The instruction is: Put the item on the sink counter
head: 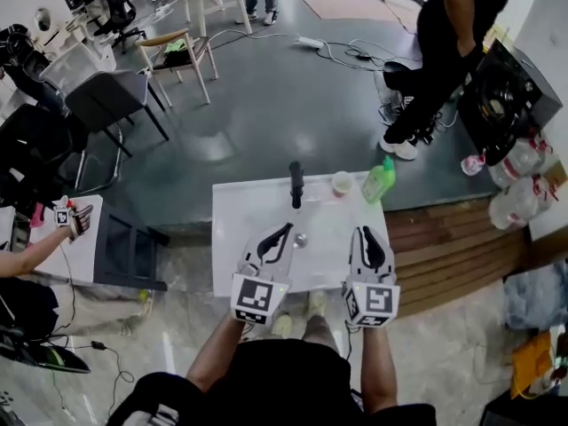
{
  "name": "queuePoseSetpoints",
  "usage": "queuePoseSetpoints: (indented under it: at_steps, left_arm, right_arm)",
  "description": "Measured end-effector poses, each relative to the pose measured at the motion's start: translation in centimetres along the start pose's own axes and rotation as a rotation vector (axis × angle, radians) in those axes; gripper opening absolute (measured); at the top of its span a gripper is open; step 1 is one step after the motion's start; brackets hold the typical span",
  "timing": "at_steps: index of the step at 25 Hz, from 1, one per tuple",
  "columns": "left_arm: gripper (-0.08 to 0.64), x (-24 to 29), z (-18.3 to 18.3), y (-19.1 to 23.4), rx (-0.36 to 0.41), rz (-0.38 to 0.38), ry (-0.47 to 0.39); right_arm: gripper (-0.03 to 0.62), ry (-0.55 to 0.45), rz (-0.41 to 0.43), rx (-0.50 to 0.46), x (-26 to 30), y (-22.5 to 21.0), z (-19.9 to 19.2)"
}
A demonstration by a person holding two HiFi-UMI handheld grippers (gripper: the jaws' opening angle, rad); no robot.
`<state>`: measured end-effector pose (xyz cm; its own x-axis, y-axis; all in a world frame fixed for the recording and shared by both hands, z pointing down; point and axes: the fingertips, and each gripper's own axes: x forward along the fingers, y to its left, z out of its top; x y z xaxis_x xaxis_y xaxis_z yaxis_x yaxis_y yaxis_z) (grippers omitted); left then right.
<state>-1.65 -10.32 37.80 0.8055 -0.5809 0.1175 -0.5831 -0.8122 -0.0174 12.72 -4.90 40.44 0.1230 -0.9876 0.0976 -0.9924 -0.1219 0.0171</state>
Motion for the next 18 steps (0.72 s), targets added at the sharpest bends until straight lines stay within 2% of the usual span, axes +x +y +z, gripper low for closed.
queuePoseSetpoints:
  at_steps: [6, 18]
  left_arm:
    - [0.002, -2.4, -0.6, -0.1, -0.001, -0.02, 0.007]
    - [0.002, -4.7, -1.2, -0.4, 0.008, -0.036, 0.008]
  right_arm:
    - [0.026, -0.011, -0.027, -0.027, -2.3, 2.1, 0.7]
    - [-0.002, -0.011, -0.041, -0.011, -5.0, 3.7, 0.3]
